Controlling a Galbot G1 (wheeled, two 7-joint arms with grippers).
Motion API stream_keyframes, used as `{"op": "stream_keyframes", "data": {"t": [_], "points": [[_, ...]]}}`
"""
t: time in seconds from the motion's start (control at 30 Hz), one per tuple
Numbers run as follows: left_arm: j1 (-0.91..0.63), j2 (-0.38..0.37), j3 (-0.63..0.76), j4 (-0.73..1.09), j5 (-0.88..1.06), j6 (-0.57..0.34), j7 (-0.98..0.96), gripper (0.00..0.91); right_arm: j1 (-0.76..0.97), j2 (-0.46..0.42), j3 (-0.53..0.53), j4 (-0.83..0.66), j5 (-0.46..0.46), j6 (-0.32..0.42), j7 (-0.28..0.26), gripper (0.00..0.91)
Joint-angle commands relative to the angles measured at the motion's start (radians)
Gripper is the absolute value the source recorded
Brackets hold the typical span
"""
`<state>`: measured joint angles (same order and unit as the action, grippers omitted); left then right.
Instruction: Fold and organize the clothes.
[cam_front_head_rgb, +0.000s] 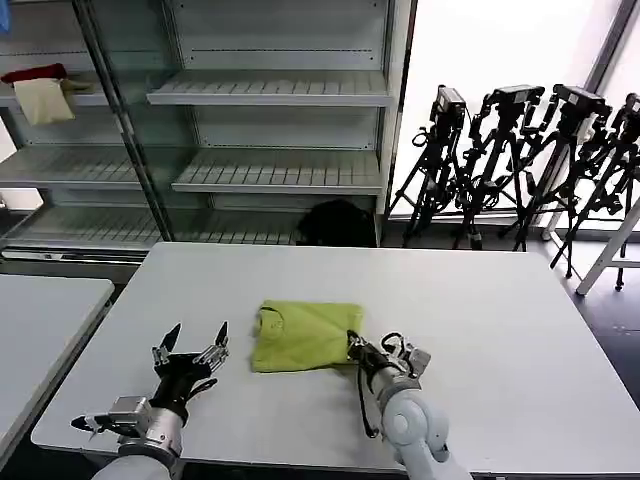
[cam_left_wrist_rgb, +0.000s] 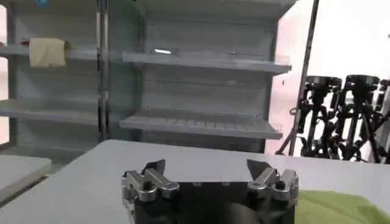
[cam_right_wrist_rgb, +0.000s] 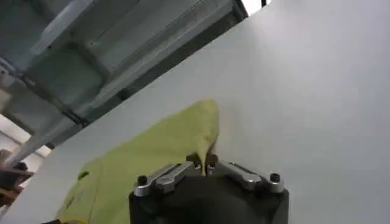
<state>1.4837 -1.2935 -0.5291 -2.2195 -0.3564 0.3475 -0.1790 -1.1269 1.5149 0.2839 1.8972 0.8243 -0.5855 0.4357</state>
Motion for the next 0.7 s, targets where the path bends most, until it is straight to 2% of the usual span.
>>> {"op": "stream_keyframes", "data": {"t": [0.03,0.17,0.2,0.23,0.37,0.4,0.43,0.47,0.57,0.7], "points": [[0.012,-0.01,0.006,0.007,0.013,-0.005,0.001,0.907,-0.069,-0.166,0.095,0.136,0.044,0.002,-0.005,0.01],[0.011,-0.014,0.008,0.022,0.013,-0.007,0.0,0.907,-0.082,-0.193,0.142,0.138,0.045,0.002,-0.027,0.131],[0.01,-0.015,0.009,0.027,0.013,-0.008,0.001,0.907,-0.083,-0.196,0.149,0.135,0.036,0.002,-0.033,0.242],[0.01,-0.016,0.009,0.032,0.013,-0.009,0.001,0.907,-0.085,-0.198,0.153,0.132,0.006,0.002,-0.065,0.907],[0.009,-0.017,0.008,0.039,0.012,-0.011,0.007,0.907,-0.109,-0.175,0.166,0.146,-0.141,0.005,-0.168,0.907],[0.009,-0.016,0.008,0.039,0.012,-0.011,0.009,0.907,-0.123,-0.156,0.178,0.156,-0.227,0.005,-0.214,0.907],[0.009,-0.015,0.007,0.04,0.012,-0.012,0.01,0.907,-0.127,-0.148,0.181,0.171,-0.292,0.005,-0.228,0.907],[0.008,-0.015,0.007,0.041,0.011,-0.012,0.013,0.907,-0.147,-0.132,0.189,0.195,-0.382,0.006,-0.265,0.907],[0.002,-0.015,0.005,0.046,0.008,-0.016,0.022,0.907,-0.176,-0.154,0.196,0.258,-0.511,0.008,-0.299,0.907],[-0.014,-0.015,-0.001,0.065,0.0,-0.034,0.035,0.907,-0.198,-0.194,0.277,0.305,-0.717,0.035,-0.353,0.907]]}}
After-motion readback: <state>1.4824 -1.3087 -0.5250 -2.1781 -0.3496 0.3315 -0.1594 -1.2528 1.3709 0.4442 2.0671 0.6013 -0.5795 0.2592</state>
